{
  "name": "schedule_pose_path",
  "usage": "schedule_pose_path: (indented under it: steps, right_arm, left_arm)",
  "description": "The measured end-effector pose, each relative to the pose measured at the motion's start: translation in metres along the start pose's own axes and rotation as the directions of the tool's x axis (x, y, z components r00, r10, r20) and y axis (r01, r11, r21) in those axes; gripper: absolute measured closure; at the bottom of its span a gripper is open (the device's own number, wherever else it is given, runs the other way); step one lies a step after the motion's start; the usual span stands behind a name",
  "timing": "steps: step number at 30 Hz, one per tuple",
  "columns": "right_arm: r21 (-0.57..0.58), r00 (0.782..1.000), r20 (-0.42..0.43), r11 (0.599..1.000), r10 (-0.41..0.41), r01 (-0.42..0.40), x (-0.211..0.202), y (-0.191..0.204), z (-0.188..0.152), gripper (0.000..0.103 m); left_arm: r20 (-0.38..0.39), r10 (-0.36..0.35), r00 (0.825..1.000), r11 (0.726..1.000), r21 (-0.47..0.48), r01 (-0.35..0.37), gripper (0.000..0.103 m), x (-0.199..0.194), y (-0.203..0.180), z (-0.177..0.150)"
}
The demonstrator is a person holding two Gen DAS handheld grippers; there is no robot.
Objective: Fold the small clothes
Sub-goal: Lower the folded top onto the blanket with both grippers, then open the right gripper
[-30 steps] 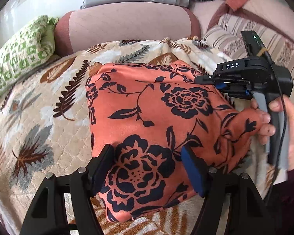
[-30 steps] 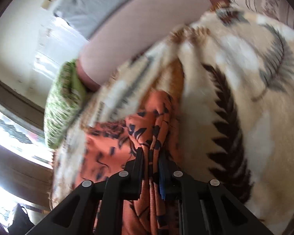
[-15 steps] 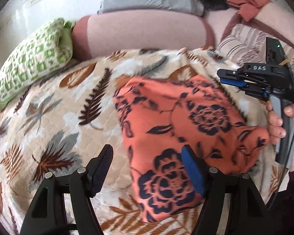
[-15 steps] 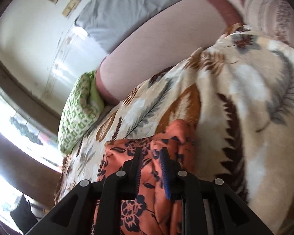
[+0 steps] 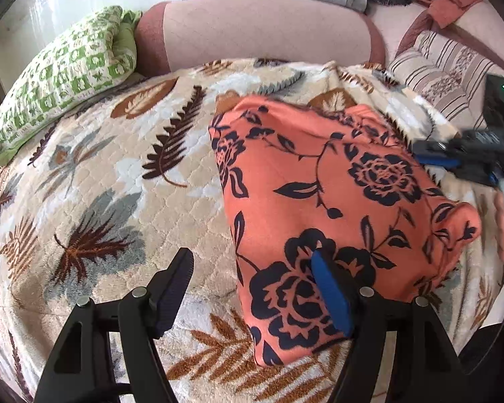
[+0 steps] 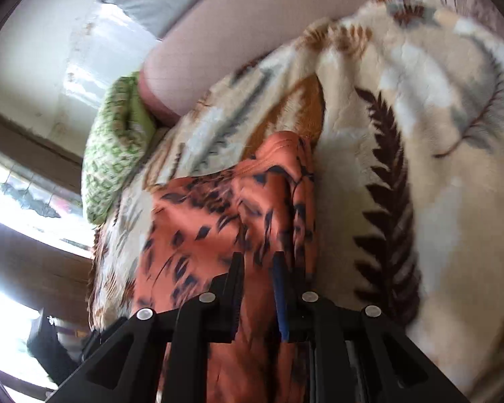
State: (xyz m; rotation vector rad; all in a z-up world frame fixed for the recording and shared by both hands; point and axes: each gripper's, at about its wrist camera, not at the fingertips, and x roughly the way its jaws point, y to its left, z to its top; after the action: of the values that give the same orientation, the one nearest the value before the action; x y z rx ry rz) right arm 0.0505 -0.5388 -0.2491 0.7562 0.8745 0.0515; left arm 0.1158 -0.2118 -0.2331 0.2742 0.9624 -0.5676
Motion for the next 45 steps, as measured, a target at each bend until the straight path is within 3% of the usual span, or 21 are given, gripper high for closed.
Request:
schedule_pose_path:
  steps: [4,6,9,15,19,27,34,38,43,45]
  right_arm:
    - [-0.04,0.999,0.008,0.999,0.033,-0.032,-0.027,0.013,-0.029,0.081]
    - [-0.07,0.999,-0.033,0.998,-0.003,0.0,-0.022,0.021,-0.042,0.081]
    - [-0.063,0.988,-0.097,0.992,-0.119,0.113,-0.015,0.015,-0.065,0.081]
    - [-0.088,0.978,-0.087,0.979,-0.191,0.183,-0.026,0.009,-0.098,0.082]
    - [-0.069,0.978,-0.095,0.981,-0.187,0.181,-0.021,0.007,-0.102,0.082]
    - [-0.103,0.966,-0.081,0.966,-0.247,0.238,-0.023,0.012,-0.109,0.082]
    - [-0.112,0.948,-0.078,0.948,-0.308,0.298,-0.029,0.035,-0.098,0.083]
    - [-0.121,0.958,-0.04,0.953,-0.283,0.276,-0.038,0.054,-0.089,0.081]
    - [-0.157,0.954,-0.085,0.949,-0.288,0.273,-0.015,0.069,-0.094,0.081]
    - [-0.184,0.931,-0.142,0.933,-0.338,0.31,0.002,0.068,-0.1,0.081]
  left_arm:
    - [0.017,0.01,1.0,1.0,0.028,-0.01,0.03,-0.009,-0.003,-0.004]
    - [0.005,0.014,1.0,0.999,0.034,-0.015,0.03,-0.006,-0.004,-0.006]
    - [-0.056,0.015,0.998,0.999,0.035,-0.013,0.029,0.004,-0.004,-0.014]
    - [-0.063,0.004,0.998,0.999,0.039,-0.001,0.026,0.01,-0.002,-0.027]
    - [-0.042,-0.011,0.999,0.998,0.056,0.013,0.024,0.012,-0.002,-0.03]
    - [-0.004,-0.109,0.994,0.994,0.015,0.109,0.017,0.018,0.015,-0.035]
    - [0.036,-0.125,0.992,0.991,0.054,0.123,0.018,0.005,0.016,-0.028]
    - [0.056,-0.118,0.991,0.992,0.06,0.114,0.018,-0.002,0.017,-0.026]
    - [0.064,-0.116,0.991,0.993,0.045,0.113,0.018,-0.005,0.023,-0.024]
    - [0.067,-0.115,0.991,0.993,0.036,0.113,0.018,-0.006,0.026,-0.024]
